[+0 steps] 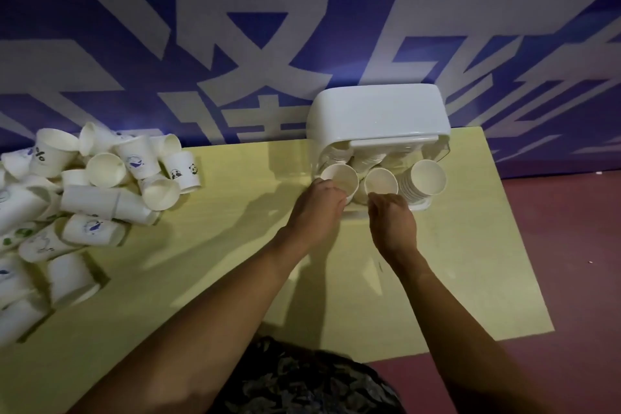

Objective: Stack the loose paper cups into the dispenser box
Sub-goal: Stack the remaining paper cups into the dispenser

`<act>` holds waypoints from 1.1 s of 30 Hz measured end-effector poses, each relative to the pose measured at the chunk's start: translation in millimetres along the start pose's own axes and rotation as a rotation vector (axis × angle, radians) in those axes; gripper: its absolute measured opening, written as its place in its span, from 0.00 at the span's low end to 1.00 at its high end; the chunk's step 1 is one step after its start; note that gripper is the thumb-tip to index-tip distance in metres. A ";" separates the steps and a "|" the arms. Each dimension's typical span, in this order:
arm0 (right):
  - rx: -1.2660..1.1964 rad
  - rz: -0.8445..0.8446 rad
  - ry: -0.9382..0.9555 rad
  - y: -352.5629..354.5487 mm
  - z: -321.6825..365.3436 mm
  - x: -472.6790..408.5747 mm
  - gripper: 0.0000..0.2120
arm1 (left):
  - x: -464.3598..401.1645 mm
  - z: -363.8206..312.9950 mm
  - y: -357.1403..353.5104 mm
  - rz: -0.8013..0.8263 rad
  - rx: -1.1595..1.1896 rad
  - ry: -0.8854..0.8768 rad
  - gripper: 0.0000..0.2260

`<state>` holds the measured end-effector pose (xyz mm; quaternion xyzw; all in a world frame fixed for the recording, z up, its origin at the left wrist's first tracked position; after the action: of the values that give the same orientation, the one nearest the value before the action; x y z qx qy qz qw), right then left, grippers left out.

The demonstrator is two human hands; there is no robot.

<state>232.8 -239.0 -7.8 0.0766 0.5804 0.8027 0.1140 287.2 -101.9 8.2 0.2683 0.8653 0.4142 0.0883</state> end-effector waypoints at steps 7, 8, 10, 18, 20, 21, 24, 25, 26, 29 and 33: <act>0.059 0.181 0.074 -30.9 -22.3 -16.8 0.12 | -20.2 18.1 -53.9 0.159 -0.235 0.157 0.11; 0.063 0.194 0.071 -33.1 -23.9 -18.2 0.13 | -22.0 20.5 -58.5 0.172 -0.242 0.168 0.11; 0.073 0.219 0.065 -37.2 -27.2 -21.0 0.13 | -24.8 21.7 -63.5 0.181 -0.249 0.178 0.12; 0.055 0.109 0.116 -20.9 -15.8 -18.7 0.09 | -14.0 22.2 -36.3 0.052 -0.063 0.200 0.12; -0.010 0.073 0.128 -14.1 3.7 -14.2 0.08 | 4.5 32.1 -18.0 -0.023 -0.053 0.217 0.10; -0.051 0.071 0.137 -13.7 16.0 -12.1 0.08 | 16.1 40.9 -8.6 -0.058 -0.048 0.237 0.09; -0.165 0.110 0.195 -25.1 59.7 -2.5 0.06 | 57.1 79.0 19.0 -0.127 -0.041 0.362 0.10; -0.180 0.134 0.222 -32.3 75.2 1.8 0.05 | 72.0 93.3 28.1 -0.151 -0.045 0.407 0.10; -0.189 0.165 0.244 -40.8 90.3 6.5 0.04 | 87.4 107.1 37.4 -0.172 -0.061 0.451 0.09; -0.231 0.266 0.301 -67.1 136.6 22.5 0.05 | 135.9 149.5 66.6 -0.216 -0.119 0.580 0.07; -0.231 0.395 0.377 -99.6 197.0 44.7 0.08 | 203.9 207.6 107.7 -0.259 -0.197 0.736 0.12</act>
<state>249.5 -16.8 -40.8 0.0241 0.4700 0.8701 -0.1464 235.8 202.0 -28.4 -0.0191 0.8220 0.5489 -0.1508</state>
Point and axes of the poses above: each hand's wrist, its own x-axis away from the middle knuckle, its own y-axis out of the back of the hand, z = x × y, the point moved 8 cm from there along -x, towards the middle knuckle, and after that the axes turned 4 degrees about x, right-handed, at the moved point
